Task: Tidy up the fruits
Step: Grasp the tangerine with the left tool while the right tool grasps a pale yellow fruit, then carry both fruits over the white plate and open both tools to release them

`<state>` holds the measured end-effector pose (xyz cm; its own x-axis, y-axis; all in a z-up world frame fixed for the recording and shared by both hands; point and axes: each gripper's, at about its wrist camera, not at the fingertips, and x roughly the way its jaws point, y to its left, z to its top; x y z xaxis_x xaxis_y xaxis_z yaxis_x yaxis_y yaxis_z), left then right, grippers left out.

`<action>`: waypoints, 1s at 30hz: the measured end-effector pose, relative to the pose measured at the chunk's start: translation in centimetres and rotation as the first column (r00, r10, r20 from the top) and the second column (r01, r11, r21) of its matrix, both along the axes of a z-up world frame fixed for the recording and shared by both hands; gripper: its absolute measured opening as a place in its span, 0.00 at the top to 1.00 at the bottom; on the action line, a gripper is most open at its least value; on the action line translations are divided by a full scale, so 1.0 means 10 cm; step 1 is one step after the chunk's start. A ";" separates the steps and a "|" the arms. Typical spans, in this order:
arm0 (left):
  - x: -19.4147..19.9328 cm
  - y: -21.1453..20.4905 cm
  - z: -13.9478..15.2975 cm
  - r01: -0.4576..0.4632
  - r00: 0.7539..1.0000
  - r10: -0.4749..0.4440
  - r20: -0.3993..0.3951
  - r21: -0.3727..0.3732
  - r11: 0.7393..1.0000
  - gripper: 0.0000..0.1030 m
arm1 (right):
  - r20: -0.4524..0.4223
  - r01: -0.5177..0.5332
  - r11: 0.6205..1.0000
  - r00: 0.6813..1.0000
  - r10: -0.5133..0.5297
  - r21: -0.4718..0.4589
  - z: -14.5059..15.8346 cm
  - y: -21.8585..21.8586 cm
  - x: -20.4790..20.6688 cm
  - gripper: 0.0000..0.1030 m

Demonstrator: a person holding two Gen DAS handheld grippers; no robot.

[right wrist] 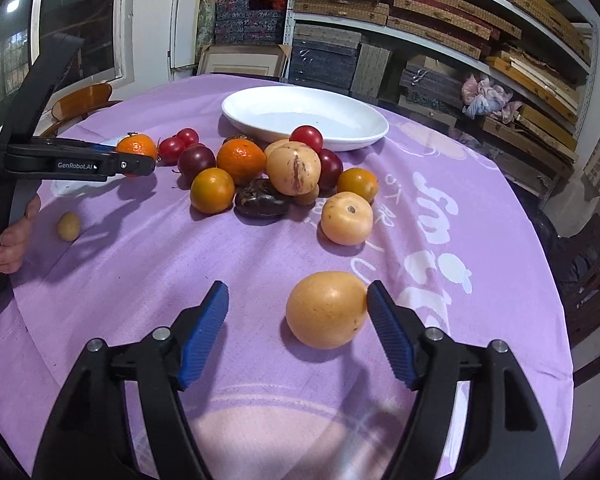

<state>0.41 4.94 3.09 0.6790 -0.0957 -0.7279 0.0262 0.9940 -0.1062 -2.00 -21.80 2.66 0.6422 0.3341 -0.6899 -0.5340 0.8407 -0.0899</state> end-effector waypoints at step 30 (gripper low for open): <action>1.71 -0.10 0.29 -0.010 0.995 0.012 -0.095 0.024 1.000 0.53 | -0.095 -0.048 0.997 0.994 0.054 0.063 0.49 0.79 2.02 0.56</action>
<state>17.47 3.89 6.00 0.6073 -0.0709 -0.7913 0.0063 0.9964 -0.0845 18.21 -13.90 7.59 0.5543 0.4078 -0.7255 -0.5799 0.8146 0.0148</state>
